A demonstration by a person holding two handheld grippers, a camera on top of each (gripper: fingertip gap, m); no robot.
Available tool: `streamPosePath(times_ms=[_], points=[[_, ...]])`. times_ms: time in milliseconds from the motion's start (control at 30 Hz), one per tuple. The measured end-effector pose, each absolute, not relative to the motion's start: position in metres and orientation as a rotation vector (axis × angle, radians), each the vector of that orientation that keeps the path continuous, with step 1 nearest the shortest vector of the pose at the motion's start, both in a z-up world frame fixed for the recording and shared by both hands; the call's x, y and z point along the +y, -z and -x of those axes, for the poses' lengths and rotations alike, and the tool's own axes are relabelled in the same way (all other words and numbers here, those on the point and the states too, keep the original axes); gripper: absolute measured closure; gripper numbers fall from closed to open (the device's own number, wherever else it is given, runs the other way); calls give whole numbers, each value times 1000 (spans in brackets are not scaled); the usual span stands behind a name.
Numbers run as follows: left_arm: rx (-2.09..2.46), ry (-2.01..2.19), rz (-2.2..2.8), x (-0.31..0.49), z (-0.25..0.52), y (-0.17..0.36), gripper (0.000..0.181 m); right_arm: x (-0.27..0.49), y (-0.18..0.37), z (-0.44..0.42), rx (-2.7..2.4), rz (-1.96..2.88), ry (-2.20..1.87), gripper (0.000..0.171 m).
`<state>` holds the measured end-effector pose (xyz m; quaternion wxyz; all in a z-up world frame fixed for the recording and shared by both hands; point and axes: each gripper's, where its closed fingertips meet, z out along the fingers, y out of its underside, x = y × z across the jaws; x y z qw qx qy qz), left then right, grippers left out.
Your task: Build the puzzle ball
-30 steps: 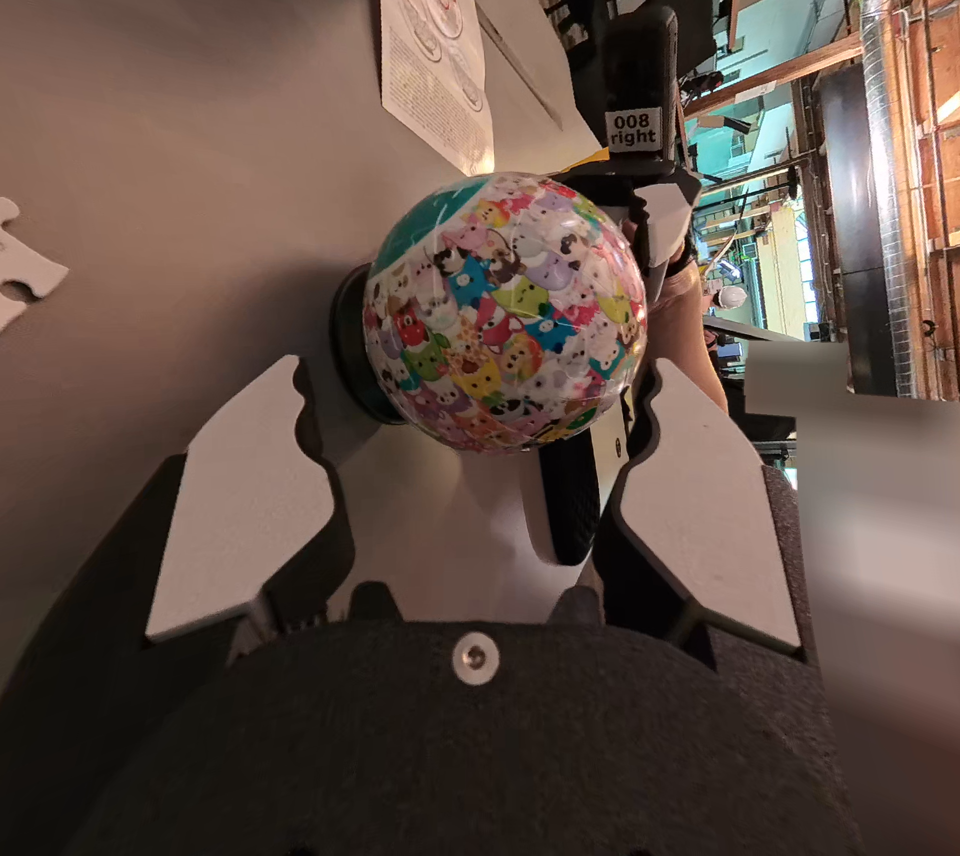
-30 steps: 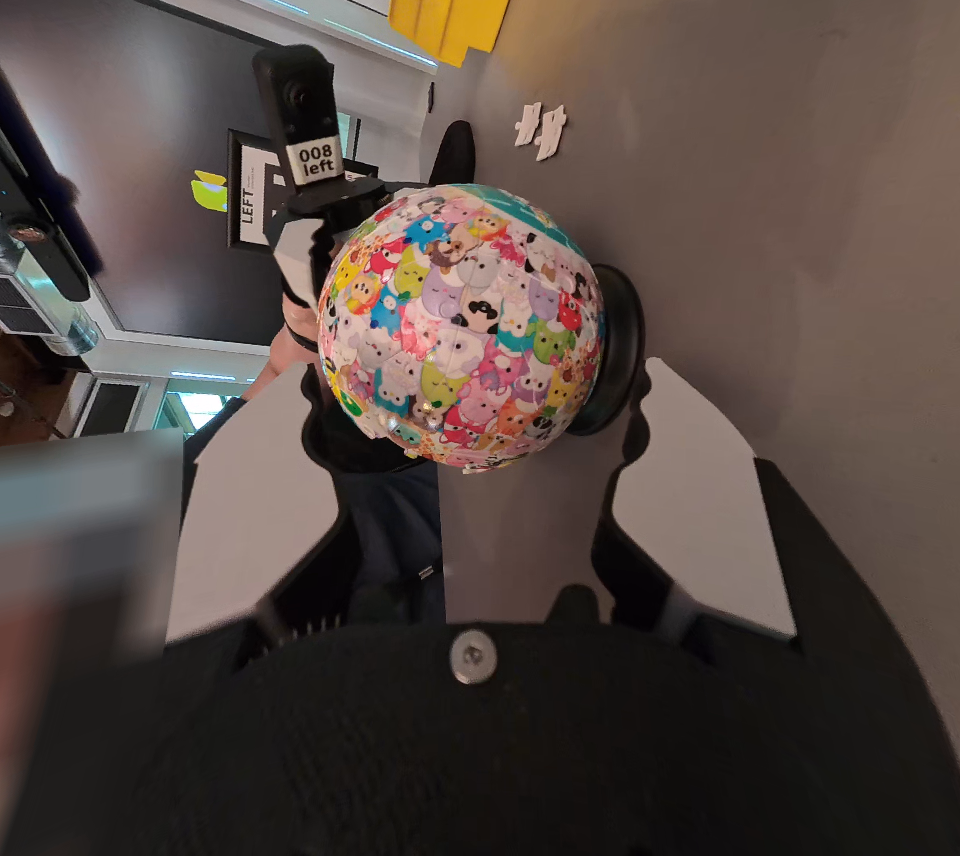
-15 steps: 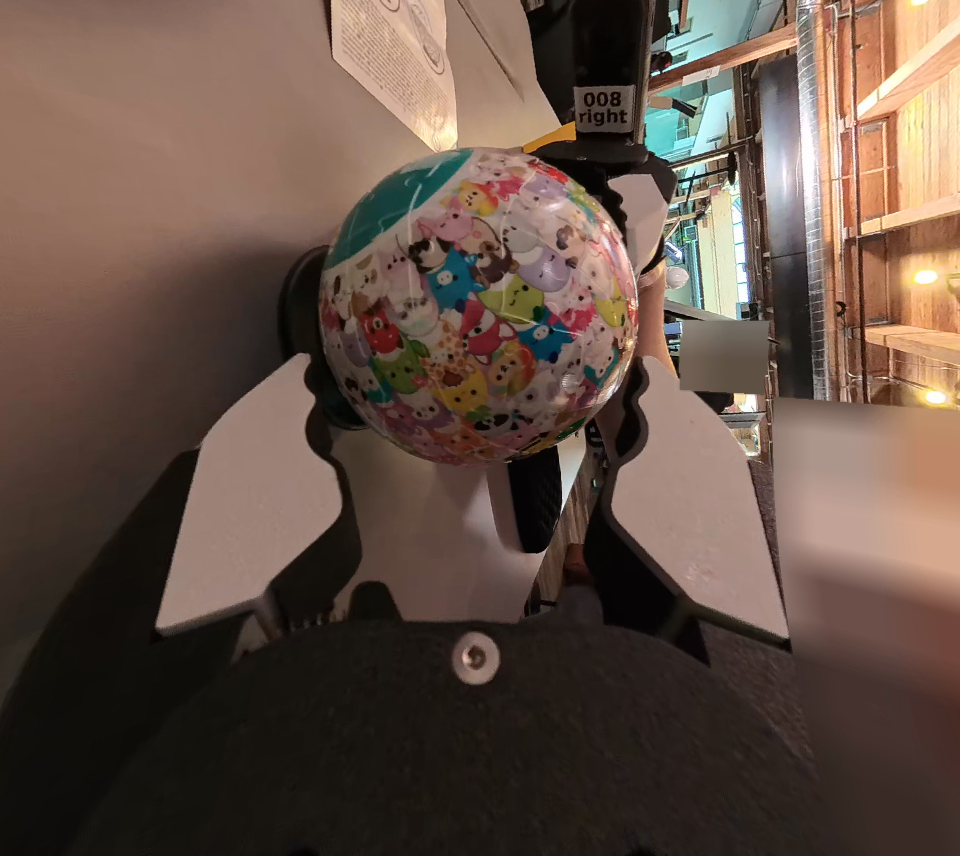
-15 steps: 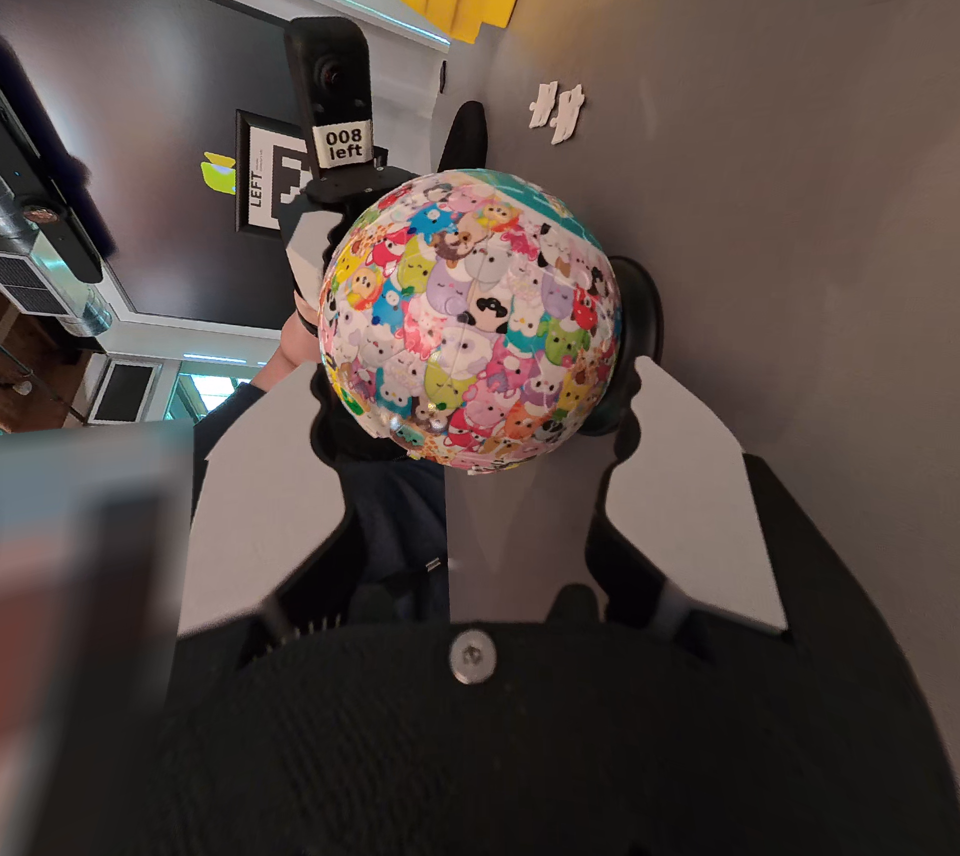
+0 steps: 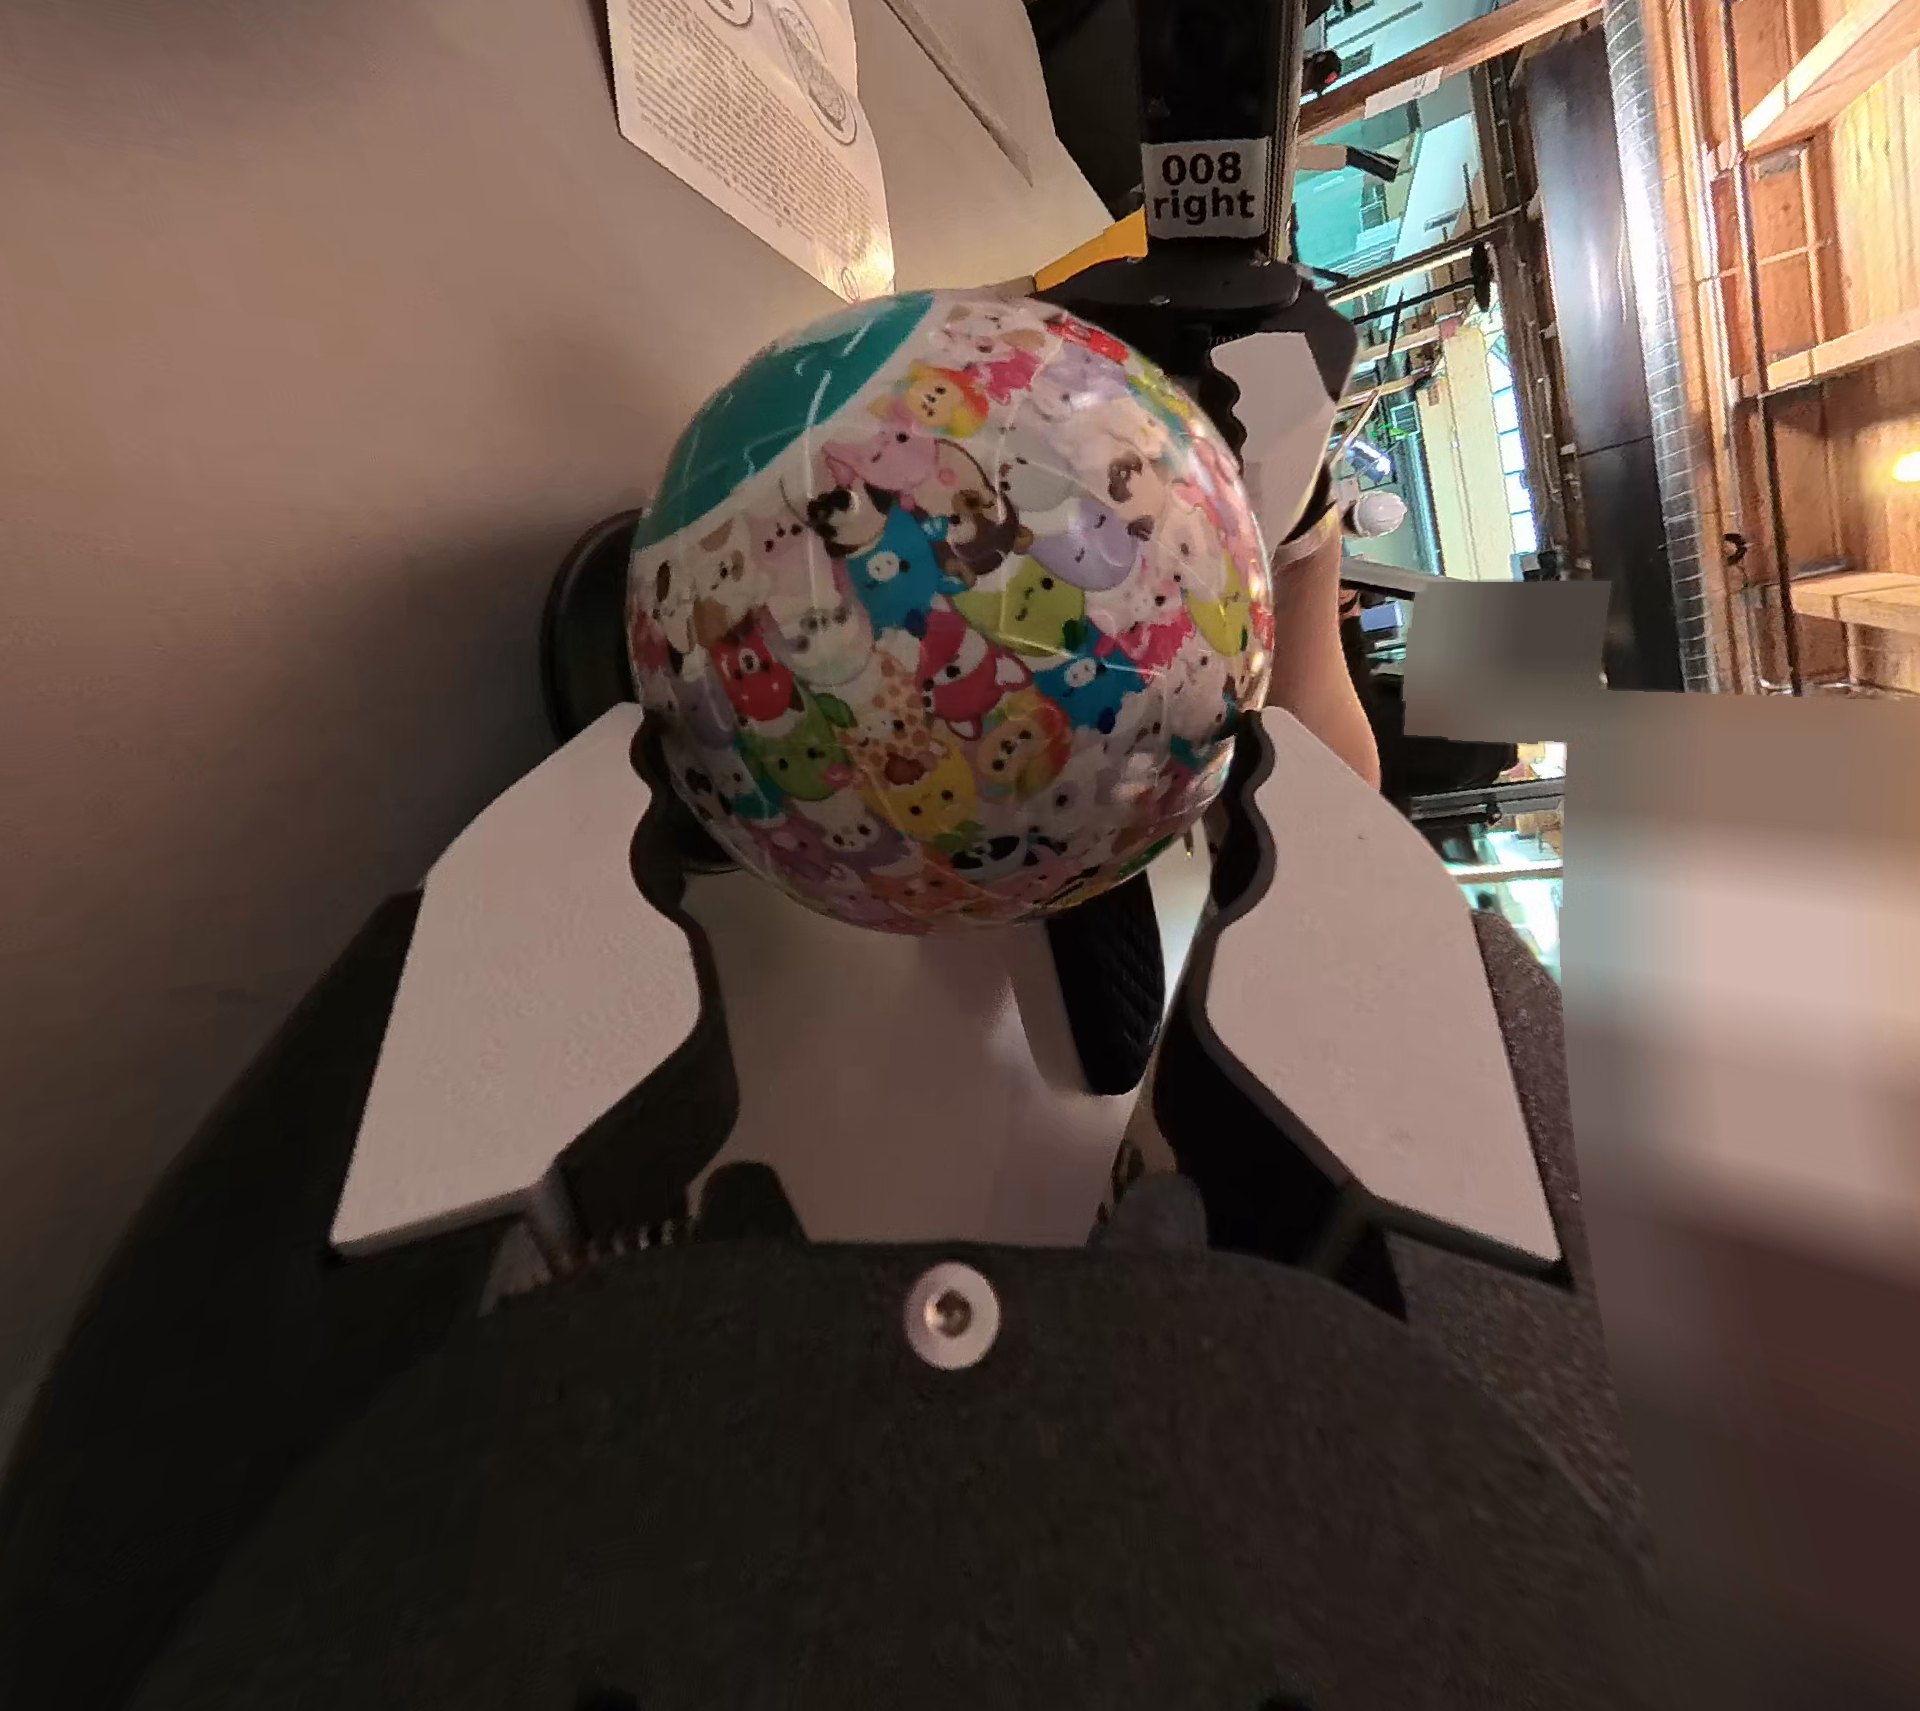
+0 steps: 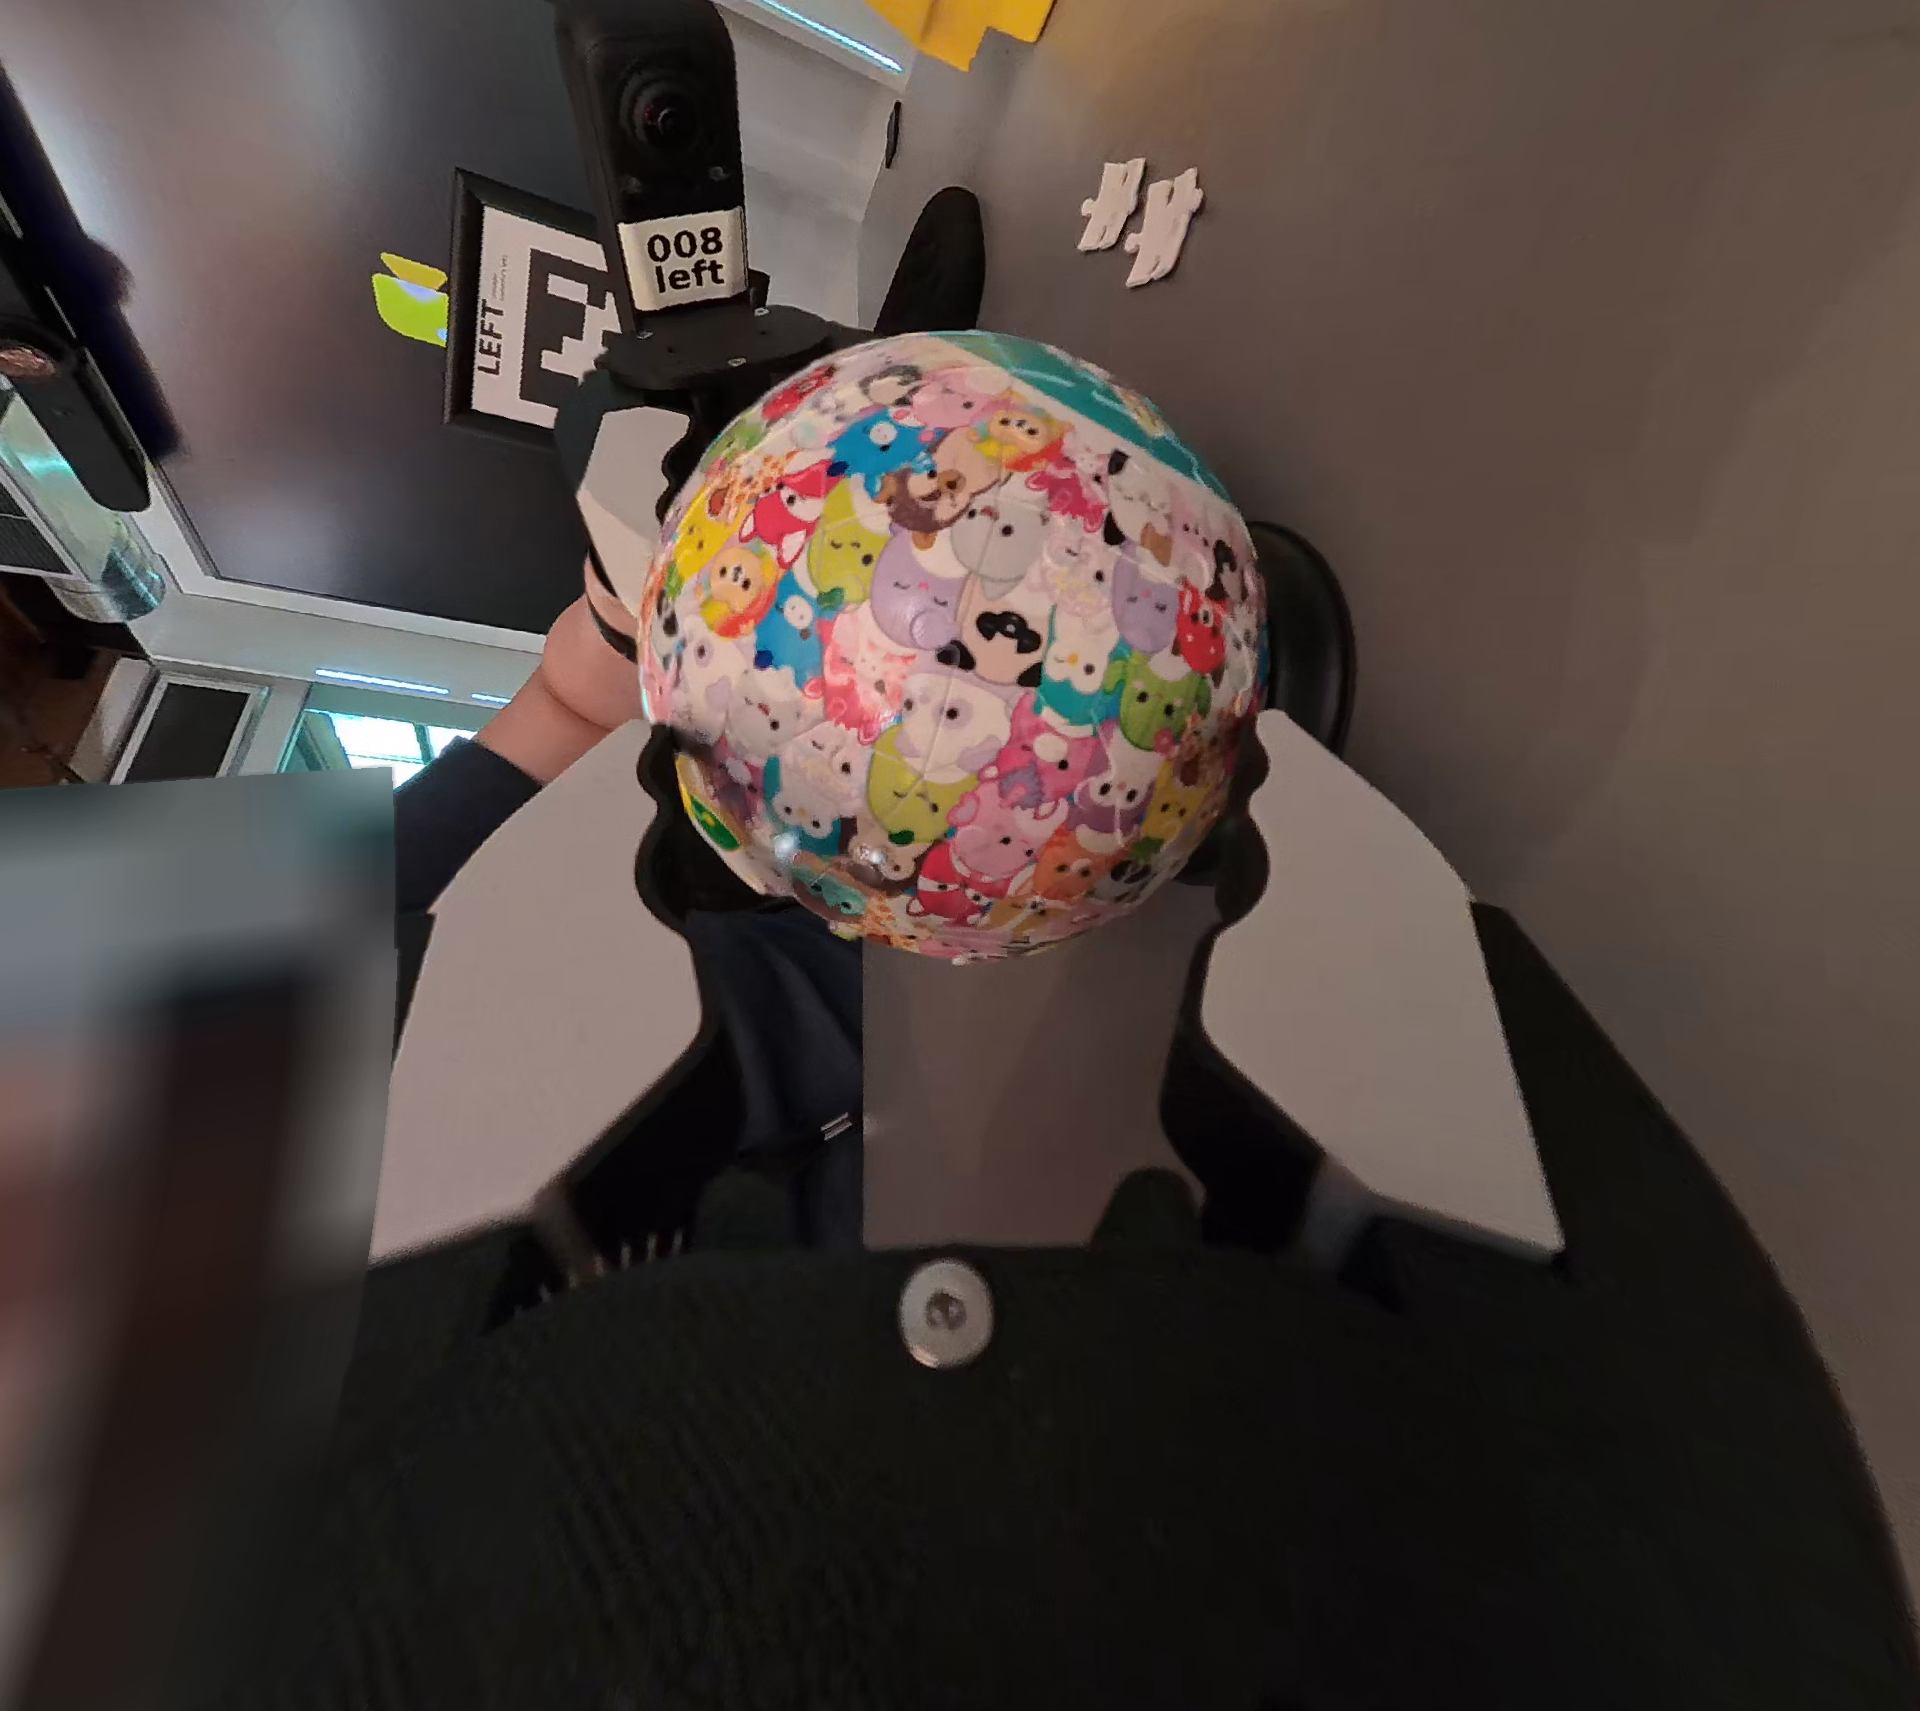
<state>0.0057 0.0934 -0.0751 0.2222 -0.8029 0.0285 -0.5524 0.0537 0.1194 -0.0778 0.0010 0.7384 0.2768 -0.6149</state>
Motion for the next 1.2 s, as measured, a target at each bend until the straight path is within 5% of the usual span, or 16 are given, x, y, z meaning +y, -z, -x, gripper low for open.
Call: streamPosePath(times_ms=[33, 433, 800, 1200], points=[[95, 1513, 2217, 93, -6, 75, 80, 120, 77, -54, 874, -2325, 1937, 70], [156, 1411, 2172, 97, -10, 67, 81, 129, 60, -57, 902, -2395, 2105, 80], [109, 1485, 2126, 100, -2, 66, 87, 131, 65, -56, 946, -2411, 2037, 75], [144, 1508, 2090, 70, -8, 65, 73, 112, 72, -70, 987, -2376, 1984, 62]])
